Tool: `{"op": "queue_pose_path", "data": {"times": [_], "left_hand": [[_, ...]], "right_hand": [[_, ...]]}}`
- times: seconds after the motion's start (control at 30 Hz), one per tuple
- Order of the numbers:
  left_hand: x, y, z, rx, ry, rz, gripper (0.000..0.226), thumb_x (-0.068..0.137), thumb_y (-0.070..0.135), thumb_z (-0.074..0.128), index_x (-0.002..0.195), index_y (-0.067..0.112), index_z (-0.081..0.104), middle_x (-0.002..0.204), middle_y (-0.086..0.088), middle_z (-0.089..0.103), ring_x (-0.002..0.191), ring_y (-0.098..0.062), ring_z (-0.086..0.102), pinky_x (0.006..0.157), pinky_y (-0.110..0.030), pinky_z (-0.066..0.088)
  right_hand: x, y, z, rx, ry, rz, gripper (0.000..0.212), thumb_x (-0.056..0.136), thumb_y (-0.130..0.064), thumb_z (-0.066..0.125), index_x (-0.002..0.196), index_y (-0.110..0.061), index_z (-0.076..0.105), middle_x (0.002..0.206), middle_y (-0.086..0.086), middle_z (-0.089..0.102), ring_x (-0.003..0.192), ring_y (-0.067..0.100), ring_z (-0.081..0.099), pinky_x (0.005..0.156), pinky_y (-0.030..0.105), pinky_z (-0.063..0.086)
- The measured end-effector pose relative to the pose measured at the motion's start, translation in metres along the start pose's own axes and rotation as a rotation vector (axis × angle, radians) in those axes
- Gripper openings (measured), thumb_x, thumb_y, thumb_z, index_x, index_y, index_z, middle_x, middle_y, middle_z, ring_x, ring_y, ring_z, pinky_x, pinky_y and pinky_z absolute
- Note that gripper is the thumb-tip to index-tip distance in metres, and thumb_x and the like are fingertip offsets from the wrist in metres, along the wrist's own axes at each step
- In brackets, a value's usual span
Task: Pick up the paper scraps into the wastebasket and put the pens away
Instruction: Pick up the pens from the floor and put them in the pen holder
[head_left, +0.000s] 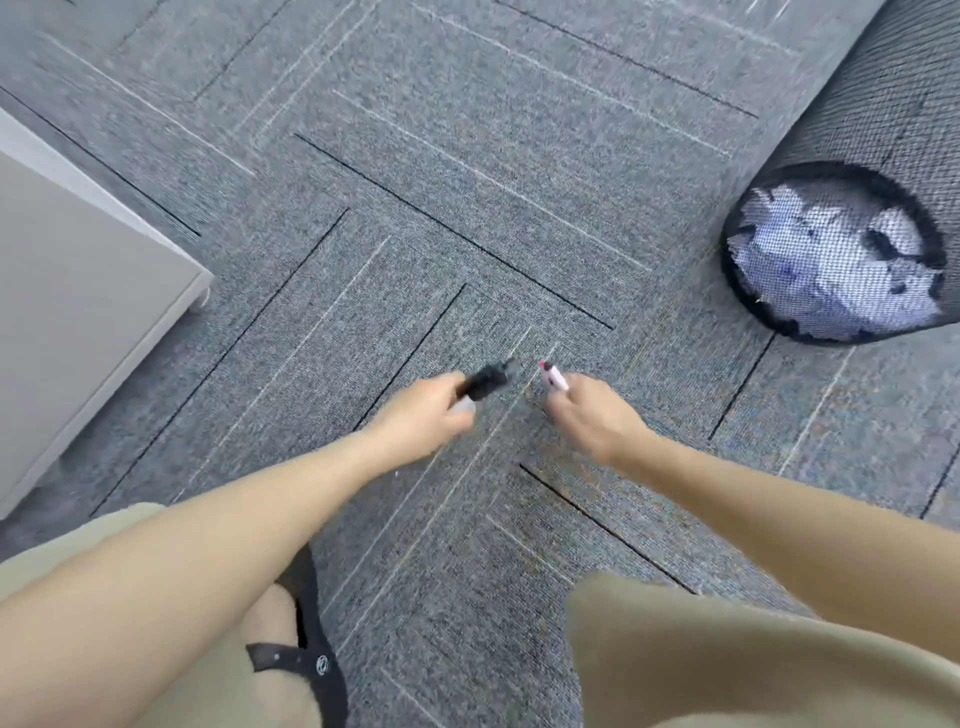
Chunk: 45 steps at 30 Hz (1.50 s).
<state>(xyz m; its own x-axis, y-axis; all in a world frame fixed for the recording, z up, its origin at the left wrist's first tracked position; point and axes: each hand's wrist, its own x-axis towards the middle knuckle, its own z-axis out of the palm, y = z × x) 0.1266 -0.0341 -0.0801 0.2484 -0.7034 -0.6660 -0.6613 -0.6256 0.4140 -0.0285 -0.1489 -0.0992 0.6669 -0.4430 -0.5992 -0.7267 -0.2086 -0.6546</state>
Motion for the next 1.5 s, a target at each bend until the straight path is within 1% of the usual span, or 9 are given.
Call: {"op": "queue_pose_path", "data": {"times": [0.17, 0.3, 0.43, 0.57, 0.73, 0.9, 1.03, 1.17, 1.5], "left_hand": [[0.042, 0.078, -0.044, -0.564, 0.148, -0.012, 0.020, 0.092, 0.017, 0.047, 0.073, 0.022, 0.044, 0.057, 0.000, 0.051, 0.042, -0.011, 0.048, 0.043, -0.023, 0.042], [0.028, 0.162, -0.091, -0.546, 0.168, 0.177, 0.015, 0.093, 0.023, 0.048, 0.081, 0.016, 0.055, 0.055, 0.003, 0.052, 0.045, -0.016, 0.049, 0.034, -0.014, 0.035], [-0.044, 0.221, -0.156, -0.485, 0.091, 0.289, 0.005, 0.091, 0.014, 0.046, 0.089, 0.018, 0.048, 0.059, 0.003, 0.051, 0.048, -0.016, 0.048, 0.039, -0.019, 0.037], [-0.120, 0.250, -0.227, -0.444, 0.109, 0.300, 0.030, 0.089, 0.009, 0.046, 0.113, 0.014, 0.030, 0.066, 0.002, 0.050, 0.051, -0.014, 0.049, 0.045, -0.026, 0.036], [-0.212, 0.252, -0.307, -0.423, 0.129, 0.168, 0.073, 0.093, 0.017, 0.043, 0.145, 0.032, -0.006, 0.067, 0.004, 0.053, 0.041, -0.004, 0.046, 0.037, -0.015, 0.032], [-0.327, 0.259, -0.400, -0.511, 0.235, 0.107, 0.055, 0.094, 0.022, 0.045, 0.139, 0.034, 0.017, 0.101, 0.000, 0.062, 0.062, -0.009, 0.056, 0.053, -0.025, 0.041], [-0.446, 0.285, -0.465, -0.596, 0.423, 0.018, 0.061, 0.094, 0.024, 0.047, 0.143, 0.038, 0.013, 0.123, 0.002, 0.059, 0.087, -0.016, 0.062, 0.070, -0.027, 0.048], [-0.561, 0.301, -0.495, -0.622, 0.616, 0.000, 0.047, 0.092, 0.025, 0.051, 0.135, 0.035, 0.033, 0.099, 0.003, 0.062, 0.080, -0.018, 0.058, 0.062, -0.023, 0.041], [-0.718, 0.214, -0.543, -0.717, 1.022, -0.184, 0.019, 0.095, 0.032, 0.046, 0.110, 0.020, 0.050, 0.088, 0.008, 0.059, 0.071, -0.009, 0.052, 0.054, -0.018, 0.034]], "right_hand": [[0.011, -0.034, -0.051, 0.922, 0.239, 0.197, 0.017, 0.092, -0.006, 0.040, 0.081, -0.012, 0.052, 0.058, -0.001, 0.044, 0.041, 0.007, 0.039, 0.043, 0.021, 0.035], [-0.021, -0.089, -0.109, 0.964, 0.482, 0.141, 0.042, 0.090, -0.050, 0.050, 0.068, -0.015, 0.050, 0.043, -0.004, 0.041, 0.035, 0.010, 0.036, 0.038, 0.020, 0.029], [-0.102, -0.158, -0.163, 0.872, 0.556, 0.181, 0.039, 0.083, -0.052, 0.059, 0.067, -0.018, 0.051, 0.048, -0.006, 0.042, 0.037, 0.007, 0.037, 0.034, 0.016, 0.028], [-0.162, -0.236, -0.210, 0.896, 0.488, 0.135, 0.030, 0.084, -0.036, 0.064, 0.063, -0.019, 0.050, 0.037, -0.012, 0.041, 0.029, 0.001, 0.036, 0.033, 0.013, 0.028], [-0.199, -0.334, -0.239, 0.921, 0.226, 0.144, 0.024, 0.084, -0.029, 0.060, 0.069, -0.013, 0.053, 0.040, -0.008, 0.043, 0.032, 0.005, 0.033, 0.036, 0.018, 0.025], [-0.263, -0.456, -0.269, 0.884, 0.117, 0.054, 0.029, 0.087, -0.020, 0.057, 0.059, -0.015, 0.049, 0.042, -0.004, 0.046, 0.032, 0.007, 0.035, 0.037, 0.019, 0.027], [-0.346, -0.558, -0.295, 0.794, 0.108, -0.115, 0.026, 0.088, -0.013, 0.057, 0.062, -0.014, 0.052, 0.039, -0.008, 0.050, 0.031, 0.004, 0.043, 0.033, 0.014, 0.034], [-0.419, -0.634, -0.302, 0.721, 0.069, -0.179, 0.021, 0.084, -0.015, 0.059, 0.064, -0.013, 0.052, 0.044, -0.007, 0.048, 0.041, 0.010, 0.041, 0.040, 0.021, 0.031], [-0.485, -0.799, -0.204, 0.730, -0.141, -0.119, 0.026, 0.081, -0.026, 0.066, 0.066, -0.012, 0.049, 0.049, -0.001, 0.040, 0.043, 0.012, 0.036, 0.046, 0.026, 0.030]]}}
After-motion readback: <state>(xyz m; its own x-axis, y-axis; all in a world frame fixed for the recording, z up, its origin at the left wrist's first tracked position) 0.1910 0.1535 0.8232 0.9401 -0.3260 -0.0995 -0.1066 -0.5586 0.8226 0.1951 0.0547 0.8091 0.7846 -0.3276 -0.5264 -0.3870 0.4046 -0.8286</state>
